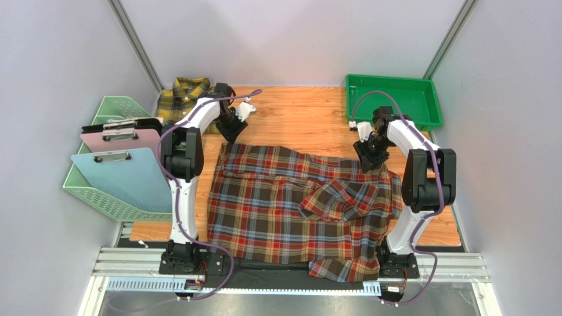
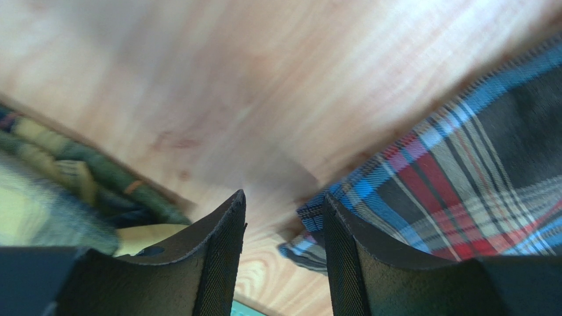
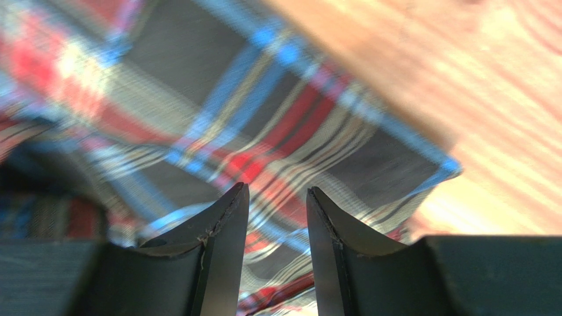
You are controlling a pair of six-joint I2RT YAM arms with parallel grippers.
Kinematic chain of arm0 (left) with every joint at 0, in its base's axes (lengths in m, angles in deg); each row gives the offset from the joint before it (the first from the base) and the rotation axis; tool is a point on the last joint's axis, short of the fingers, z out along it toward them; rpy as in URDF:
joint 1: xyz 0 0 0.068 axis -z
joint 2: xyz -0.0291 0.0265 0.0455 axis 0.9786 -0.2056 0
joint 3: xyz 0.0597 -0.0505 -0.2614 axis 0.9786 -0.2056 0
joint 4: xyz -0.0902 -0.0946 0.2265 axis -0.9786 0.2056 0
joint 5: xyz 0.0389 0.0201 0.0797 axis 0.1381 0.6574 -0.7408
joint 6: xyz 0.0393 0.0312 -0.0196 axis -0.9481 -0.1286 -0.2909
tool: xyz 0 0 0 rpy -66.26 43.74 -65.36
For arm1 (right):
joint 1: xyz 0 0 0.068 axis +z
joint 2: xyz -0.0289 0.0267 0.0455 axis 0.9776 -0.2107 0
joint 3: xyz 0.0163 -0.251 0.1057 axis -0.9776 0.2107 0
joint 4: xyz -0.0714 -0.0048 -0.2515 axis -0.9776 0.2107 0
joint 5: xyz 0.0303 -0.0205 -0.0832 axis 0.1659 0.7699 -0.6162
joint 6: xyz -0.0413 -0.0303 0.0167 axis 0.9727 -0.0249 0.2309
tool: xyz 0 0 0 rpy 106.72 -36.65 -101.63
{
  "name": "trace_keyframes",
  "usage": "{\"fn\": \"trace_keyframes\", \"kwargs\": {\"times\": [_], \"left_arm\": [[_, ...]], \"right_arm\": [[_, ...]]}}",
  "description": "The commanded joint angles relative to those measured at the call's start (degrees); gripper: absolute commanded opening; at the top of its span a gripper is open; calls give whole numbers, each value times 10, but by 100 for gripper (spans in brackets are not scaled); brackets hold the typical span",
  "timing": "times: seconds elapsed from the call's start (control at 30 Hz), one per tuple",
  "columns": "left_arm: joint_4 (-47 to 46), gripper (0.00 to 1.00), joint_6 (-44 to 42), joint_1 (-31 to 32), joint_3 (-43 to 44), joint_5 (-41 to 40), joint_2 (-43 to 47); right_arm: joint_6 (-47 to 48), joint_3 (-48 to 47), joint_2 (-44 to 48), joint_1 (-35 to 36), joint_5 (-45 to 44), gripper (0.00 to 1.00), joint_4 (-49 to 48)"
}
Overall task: Fold and stack the long sleeve shirts
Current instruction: Fold the shirt
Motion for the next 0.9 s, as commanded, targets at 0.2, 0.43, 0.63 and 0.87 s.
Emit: {"fn": "trace_keyframes", "kwargs": {"times": [0.2,0.43,0.63,0.87], "left_arm": [[57,33,-43,6,-40,-16,18],[75,0,-19,-4,34,-26,-5],[87,11,6,-16,90,58,26],[139,37,7,-13,87,75,5]], "right_arm": [[-11,20,-46,-27,-102,41,-75],[-9,18,-68,-50,-116,40,-92],[-14,14,-62,-51,-108,40,-97],[-19,-4,-70,-51,-104,41,-99]]}}
